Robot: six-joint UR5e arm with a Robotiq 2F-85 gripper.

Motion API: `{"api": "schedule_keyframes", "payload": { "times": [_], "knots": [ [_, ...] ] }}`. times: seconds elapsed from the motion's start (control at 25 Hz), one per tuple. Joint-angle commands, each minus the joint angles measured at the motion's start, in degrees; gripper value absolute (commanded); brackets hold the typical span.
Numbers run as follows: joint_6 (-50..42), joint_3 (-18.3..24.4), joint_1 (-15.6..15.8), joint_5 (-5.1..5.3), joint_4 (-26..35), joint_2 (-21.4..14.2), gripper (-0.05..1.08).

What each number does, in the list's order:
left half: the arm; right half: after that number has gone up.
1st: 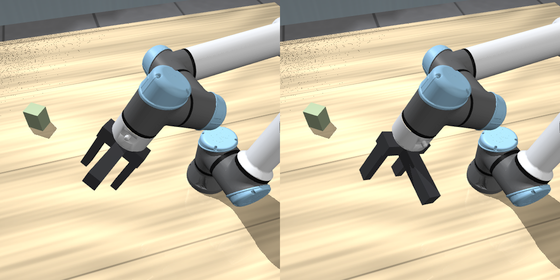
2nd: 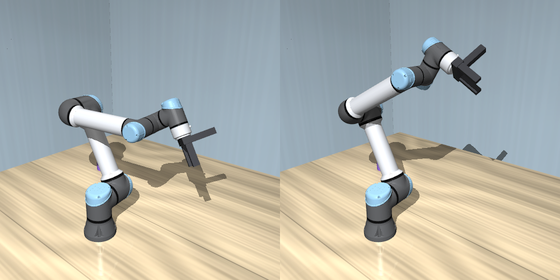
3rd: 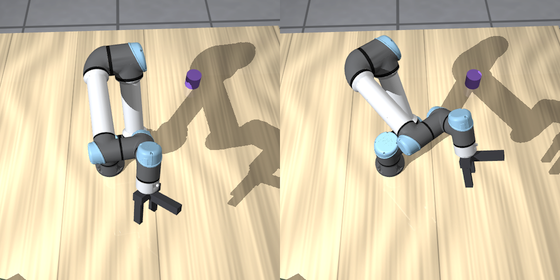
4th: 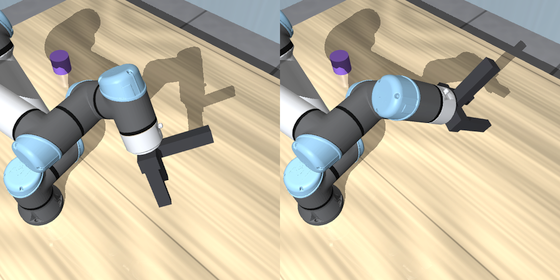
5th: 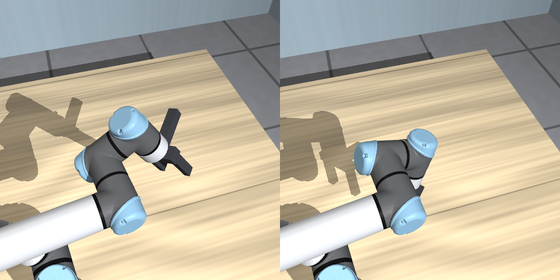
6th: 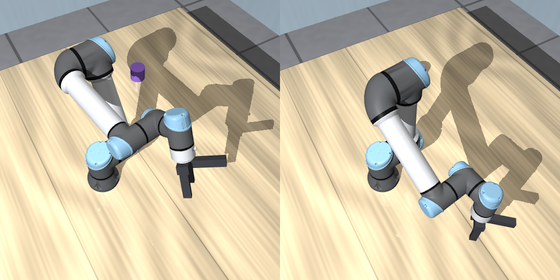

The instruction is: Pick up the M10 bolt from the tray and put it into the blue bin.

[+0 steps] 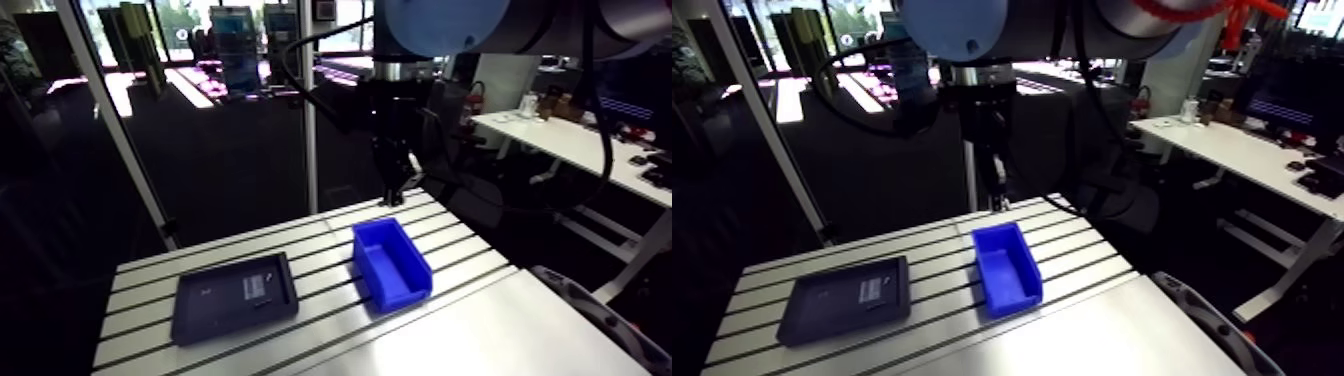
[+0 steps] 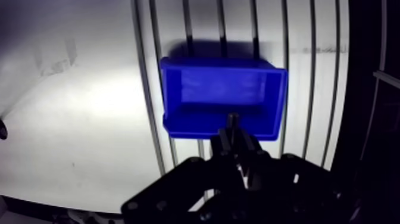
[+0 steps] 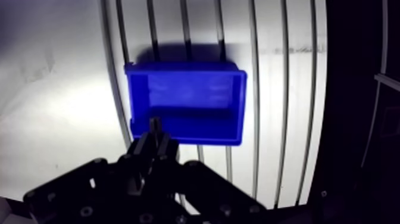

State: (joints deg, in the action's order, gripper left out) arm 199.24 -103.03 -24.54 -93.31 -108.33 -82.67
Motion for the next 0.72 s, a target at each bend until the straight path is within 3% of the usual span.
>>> {"api": "schedule_keyframes", "payload": {
  "times": [0.04, 0.72],
  "knots": [
    [0.17, -2.13, -0.95, -0.07, -3.43, 1.86, 1.05],
    [-0.01, -6.79, -2.27, -0.07, -12.04, 6.78, 1.05]
  ]
}}
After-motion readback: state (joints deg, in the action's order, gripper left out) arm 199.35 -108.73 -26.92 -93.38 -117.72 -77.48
